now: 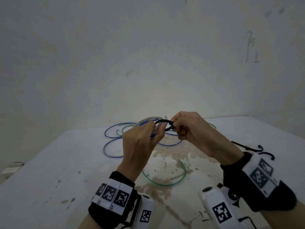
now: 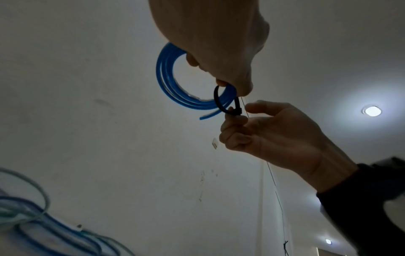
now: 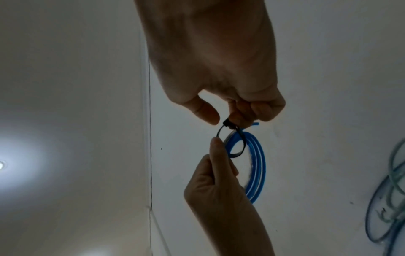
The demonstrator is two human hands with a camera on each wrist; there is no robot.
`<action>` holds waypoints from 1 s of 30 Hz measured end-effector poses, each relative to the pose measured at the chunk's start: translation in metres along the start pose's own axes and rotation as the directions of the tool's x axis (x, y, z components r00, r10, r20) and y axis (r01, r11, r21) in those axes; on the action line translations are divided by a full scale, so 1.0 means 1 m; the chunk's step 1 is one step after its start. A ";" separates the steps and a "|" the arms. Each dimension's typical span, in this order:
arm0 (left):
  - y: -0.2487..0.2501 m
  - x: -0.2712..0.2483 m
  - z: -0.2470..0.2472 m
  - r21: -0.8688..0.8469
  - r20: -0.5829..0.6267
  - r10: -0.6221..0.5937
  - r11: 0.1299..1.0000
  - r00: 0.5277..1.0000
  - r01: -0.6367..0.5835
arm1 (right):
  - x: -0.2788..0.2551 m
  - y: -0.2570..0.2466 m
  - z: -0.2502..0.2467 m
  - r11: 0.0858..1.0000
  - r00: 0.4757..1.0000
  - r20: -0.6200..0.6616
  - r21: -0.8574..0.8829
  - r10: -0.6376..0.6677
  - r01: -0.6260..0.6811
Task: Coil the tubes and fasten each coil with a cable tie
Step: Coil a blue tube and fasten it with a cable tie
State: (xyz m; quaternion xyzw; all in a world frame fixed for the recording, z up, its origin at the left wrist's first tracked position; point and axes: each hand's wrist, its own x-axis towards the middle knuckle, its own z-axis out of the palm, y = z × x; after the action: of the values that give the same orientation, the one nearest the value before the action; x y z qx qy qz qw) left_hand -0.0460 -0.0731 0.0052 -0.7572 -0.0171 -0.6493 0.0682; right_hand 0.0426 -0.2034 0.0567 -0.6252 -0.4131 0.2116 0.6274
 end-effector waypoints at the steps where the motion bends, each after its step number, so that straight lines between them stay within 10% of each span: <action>1: 0.000 0.000 -0.001 0.007 -0.009 -0.023 1.000 1.000 0.023 | -0.001 0.001 0.000 0.998 0.999 -0.028 -0.056 -0.032 0.030; 21: 0.008 -0.002 0.000 -0.151 0.041 -0.230 0.960 0.972 0.234 | -0.010 0.013 0.015 0.847 0.868 -0.055 -0.257 -0.493 0.465; 30: 0.005 -0.001 -0.002 -0.379 0.178 -0.434 0.798 0.883 0.468 | -0.001 0.020 0.003 0.944 0.954 -0.069 -0.181 -0.292 0.276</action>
State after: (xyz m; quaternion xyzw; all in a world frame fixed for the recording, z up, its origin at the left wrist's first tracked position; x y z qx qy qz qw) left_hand -0.0472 -0.0782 0.0046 -0.7542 -0.0628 -0.6040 -0.2497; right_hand 0.0449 -0.1995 0.0370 -0.6195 -0.4852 0.0528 0.6148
